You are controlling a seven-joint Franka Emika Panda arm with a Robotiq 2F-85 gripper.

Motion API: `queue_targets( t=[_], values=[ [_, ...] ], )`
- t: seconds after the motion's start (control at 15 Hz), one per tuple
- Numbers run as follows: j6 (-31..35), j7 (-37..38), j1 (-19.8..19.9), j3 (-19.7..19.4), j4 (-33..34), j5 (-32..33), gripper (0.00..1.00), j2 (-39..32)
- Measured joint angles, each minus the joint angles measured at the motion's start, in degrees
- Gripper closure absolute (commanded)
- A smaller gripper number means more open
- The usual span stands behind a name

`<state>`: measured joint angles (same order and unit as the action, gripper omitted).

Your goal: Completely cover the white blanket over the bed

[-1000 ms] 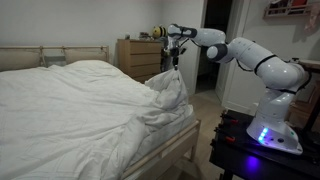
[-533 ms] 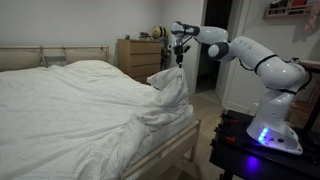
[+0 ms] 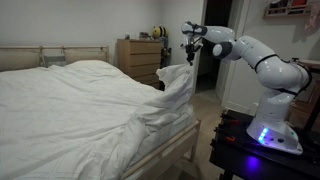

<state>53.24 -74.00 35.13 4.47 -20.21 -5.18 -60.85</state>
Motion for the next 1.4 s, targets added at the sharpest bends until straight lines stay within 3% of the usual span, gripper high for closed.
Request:
queue_targets(
  t=[0.13, 0.2, 0.33, 0.93, 1.4],
  values=[
    [-0.7, -2.3, 2.3, -0.1, 0.0, 0.0, 1.0, 0.3],
    [-0.9, -3.4, 3.3, -0.1, 0.0, 0.0, 0.73, 0.5],
    [-1.3, -5.1, 5.0, -0.5, 0.0, 0.1, 0.66, 0.9],
    [-2.5, -3.9, 9.6, -0.8, 0.0, -3.0, 0.0, 6.8],
    [0.4, -2.3, 7.5, 3.4, 0.0, -8.5, 0.0, 8.3]
  ],
)
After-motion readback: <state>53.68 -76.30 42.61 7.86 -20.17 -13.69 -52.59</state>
